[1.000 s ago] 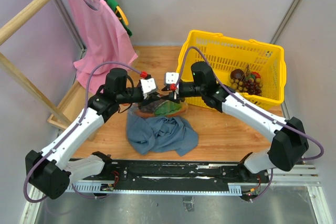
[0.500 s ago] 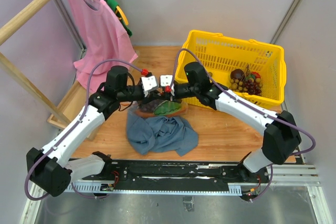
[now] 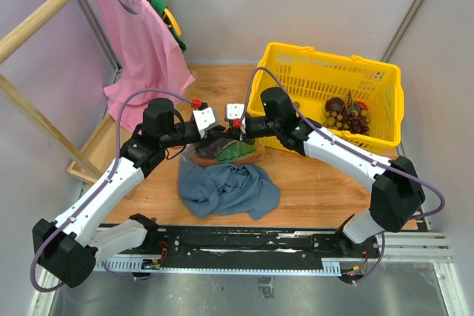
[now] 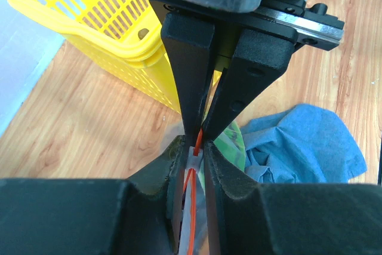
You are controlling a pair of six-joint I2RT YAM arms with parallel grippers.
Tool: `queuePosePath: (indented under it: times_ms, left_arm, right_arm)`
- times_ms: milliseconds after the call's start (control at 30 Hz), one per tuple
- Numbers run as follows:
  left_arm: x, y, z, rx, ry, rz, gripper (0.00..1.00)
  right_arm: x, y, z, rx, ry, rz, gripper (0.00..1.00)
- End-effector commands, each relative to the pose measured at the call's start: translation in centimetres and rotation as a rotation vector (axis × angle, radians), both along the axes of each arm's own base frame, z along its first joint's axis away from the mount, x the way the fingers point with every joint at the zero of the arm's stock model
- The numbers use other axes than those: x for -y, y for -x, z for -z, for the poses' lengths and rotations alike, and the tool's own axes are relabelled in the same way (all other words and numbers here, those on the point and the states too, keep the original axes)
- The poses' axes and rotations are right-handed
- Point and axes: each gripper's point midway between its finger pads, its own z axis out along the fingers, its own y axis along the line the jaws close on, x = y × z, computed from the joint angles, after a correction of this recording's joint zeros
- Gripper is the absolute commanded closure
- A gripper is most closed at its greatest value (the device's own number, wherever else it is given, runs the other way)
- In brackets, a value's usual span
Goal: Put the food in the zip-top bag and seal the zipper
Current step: Zip the zipper food storage bag at the center of the board.
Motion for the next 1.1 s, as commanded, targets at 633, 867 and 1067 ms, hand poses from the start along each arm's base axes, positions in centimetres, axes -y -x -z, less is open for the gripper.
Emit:
queuePosePath:
  times_ms: [633, 867, 1067]
  left_arm:
    - [-0.9, -0.9, 1.9, -0.046, -0.051, -0.053, 0.92]
    - [-1.1, -1.1, 2.7, -0.07, -0.076, -0.07, 0.91]
    - [-1.6, -1.5, 2.9, -0.073, -0.092, -0.104, 0.9]
  right_arm:
    - [0.6, 0.2, -3.1, -0.004, -0.107, 0.042, 0.99]
    - [1.1, -1.0, -4.0, -0.002, -0.156, 0.112, 0.99]
    - [1.7, -1.7, -4.5, 0.004, -0.183, 0.155, 0.99]
